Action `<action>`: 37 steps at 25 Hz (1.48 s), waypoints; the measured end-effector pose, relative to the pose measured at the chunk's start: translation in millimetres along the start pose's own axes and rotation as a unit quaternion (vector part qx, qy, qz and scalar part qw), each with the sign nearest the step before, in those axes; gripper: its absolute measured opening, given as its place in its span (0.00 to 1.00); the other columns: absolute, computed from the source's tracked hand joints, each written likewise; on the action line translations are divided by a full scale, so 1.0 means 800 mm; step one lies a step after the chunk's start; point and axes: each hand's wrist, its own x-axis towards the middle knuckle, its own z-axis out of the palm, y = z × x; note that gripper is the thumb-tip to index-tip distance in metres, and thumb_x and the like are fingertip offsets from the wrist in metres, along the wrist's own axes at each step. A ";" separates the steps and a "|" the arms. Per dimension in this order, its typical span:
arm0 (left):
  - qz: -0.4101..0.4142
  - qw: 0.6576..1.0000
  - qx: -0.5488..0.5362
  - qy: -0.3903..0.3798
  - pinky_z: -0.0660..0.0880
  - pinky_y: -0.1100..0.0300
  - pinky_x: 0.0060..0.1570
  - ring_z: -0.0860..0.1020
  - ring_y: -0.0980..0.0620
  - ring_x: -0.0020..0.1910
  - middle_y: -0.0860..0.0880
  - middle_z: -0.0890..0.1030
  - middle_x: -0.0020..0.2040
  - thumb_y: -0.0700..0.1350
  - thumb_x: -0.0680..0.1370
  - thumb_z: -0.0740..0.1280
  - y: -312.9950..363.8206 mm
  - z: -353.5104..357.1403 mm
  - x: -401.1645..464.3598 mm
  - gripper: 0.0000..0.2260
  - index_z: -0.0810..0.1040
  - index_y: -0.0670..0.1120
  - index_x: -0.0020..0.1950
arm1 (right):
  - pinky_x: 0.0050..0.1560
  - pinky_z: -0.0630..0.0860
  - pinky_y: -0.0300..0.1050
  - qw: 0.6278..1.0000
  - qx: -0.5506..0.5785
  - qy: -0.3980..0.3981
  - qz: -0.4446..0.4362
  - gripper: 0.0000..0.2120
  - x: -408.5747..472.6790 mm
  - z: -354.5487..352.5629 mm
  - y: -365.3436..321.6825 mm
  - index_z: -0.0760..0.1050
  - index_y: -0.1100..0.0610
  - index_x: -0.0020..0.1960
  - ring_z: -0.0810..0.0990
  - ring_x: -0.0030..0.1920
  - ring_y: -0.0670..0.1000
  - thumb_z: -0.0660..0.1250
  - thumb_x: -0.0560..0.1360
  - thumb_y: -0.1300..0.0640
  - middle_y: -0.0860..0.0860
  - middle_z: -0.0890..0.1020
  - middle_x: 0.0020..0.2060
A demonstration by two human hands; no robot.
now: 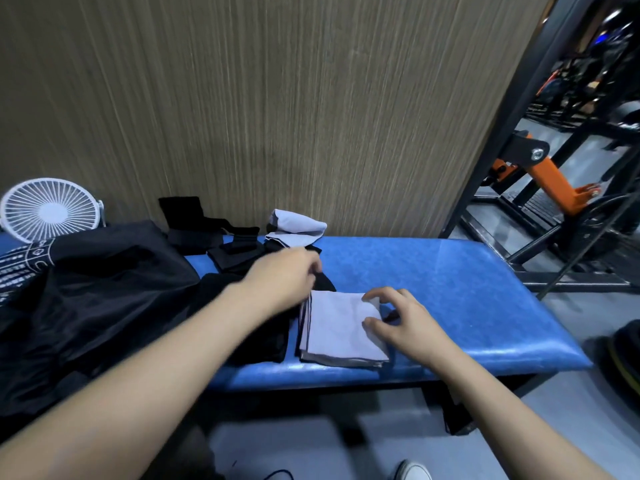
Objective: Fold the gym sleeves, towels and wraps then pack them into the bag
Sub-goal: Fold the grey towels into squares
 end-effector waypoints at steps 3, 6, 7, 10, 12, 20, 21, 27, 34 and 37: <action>-0.040 0.990 0.072 -0.114 0.76 0.52 0.54 0.76 0.48 0.58 0.52 0.79 0.57 0.48 0.75 0.69 -0.027 -0.007 0.059 0.15 0.77 0.52 0.61 | 0.54 0.76 0.42 0.999 -0.010 -0.034 -0.019 0.19 -0.003 0.007 0.007 0.72 0.36 0.59 0.77 0.46 0.43 0.72 0.72 0.51 0.40 0.70 0.54; -0.072 0.967 0.131 -0.209 0.75 0.50 0.59 0.75 0.48 0.62 0.52 0.78 0.63 0.58 0.70 0.74 -0.034 0.006 0.098 0.29 0.72 0.53 0.68 | 0.54 0.77 0.46 0.999 -0.009 -0.044 -0.029 0.20 -0.003 0.012 0.015 0.71 0.37 0.61 0.76 0.44 0.42 0.71 0.73 0.50 0.38 0.69 0.52; -0.074 0.963 0.135 -0.223 0.74 0.49 0.61 0.74 0.48 0.64 0.53 0.76 0.66 0.60 0.68 0.75 -0.036 0.011 0.108 0.34 0.70 0.54 0.71 | 0.54 0.77 0.46 0.999 -0.008 -0.043 -0.027 0.20 -0.001 0.011 0.017 0.71 0.37 0.61 0.75 0.44 0.42 0.71 0.73 0.50 0.38 0.69 0.52; -0.053 0.957 0.153 -0.239 0.74 0.49 0.62 0.74 0.48 0.64 0.53 0.75 0.67 0.59 0.64 0.78 -0.032 0.032 0.122 0.39 0.66 0.58 0.72 | 0.56 0.75 0.45 0.998 -0.015 -0.047 -0.029 0.20 0.001 0.011 0.020 0.70 0.39 0.63 0.73 0.49 0.43 0.70 0.74 0.50 0.41 0.69 0.51; -0.028 0.960 0.139 -0.241 0.74 0.51 0.59 0.75 0.49 0.59 0.54 0.76 0.63 0.55 0.65 0.79 -0.028 0.046 0.124 0.36 0.67 0.57 0.69 | 0.56 0.73 0.43 0.997 -0.031 -0.055 -0.040 0.21 0.002 0.013 0.018 0.69 0.39 0.65 0.71 0.53 0.45 0.68 0.74 0.51 0.42 0.68 0.52; 0.035 0.996 0.018 -0.079 0.67 0.55 0.42 0.74 0.50 0.48 0.52 0.74 0.47 0.41 0.73 0.74 -0.020 0.064 0.159 0.19 0.73 0.50 0.60 | 0.55 0.67 0.38 0.995 -0.055 -0.071 -0.052 0.23 -0.003 0.014 0.014 0.68 0.42 0.69 0.71 0.59 0.46 0.66 0.75 0.52 0.45 0.68 0.59; 0.037 0.997 0.015 -0.063 0.70 0.54 0.44 0.75 0.49 0.50 0.51 0.74 0.47 0.43 0.73 0.75 -0.020 0.068 0.164 0.19 0.73 0.51 0.60 | 0.55 0.68 0.39 0.995 -0.058 -0.071 -0.050 0.23 -0.003 0.015 0.013 0.67 0.42 0.69 0.70 0.59 0.46 0.66 0.75 0.51 0.45 0.67 0.59; -0.022 0.999 0.003 0.032 0.74 0.51 0.52 0.76 0.48 0.54 0.50 0.74 0.55 0.55 0.78 0.66 -0.019 0.058 0.183 0.12 0.75 0.52 0.59 | 0.49 0.69 0.42 0.992 -0.098 -0.073 -0.043 0.21 -0.003 0.009 0.001 0.65 0.37 0.67 0.70 0.52 0.44 0.63 0.76 0.48 0.43 0.67 0.59; -0.065 0.955 0.290 0.003 0.69 0.53 0.57 0.72 0.46 0.63 0.48 0.73 0.62 0.52 0.76 0.68 -0.082 0.008 0.212 0.18 0.74 0.52 0.66 | 0.52 0.75 0.51 0.996 -0.054 -0.057 -0.031 0.13 -0.004 -0.008 -0.008 0.64 0.40 0.58 0.76 0.49 0.52 0.57 0.76 0.52 0.42 0.68 0.52; -0.087 0.961 0.262 0.005 0.69 0.54 0.47 0.76 0.46 0.58 0.48 0.77 0.58 0.47 0.78 0.65 -0.084 0.014 0.217 0.12 0.78 0.51 0.61 | 0.54 0.73 0.52 0.999 -0.026 -0.035 -0.006 0.08 -0.002 -0.016 -0.004 0.64 0.43 0.56 0.75 0.49 0.54 0.54 0.78 0.53 0.43 0.71 0.53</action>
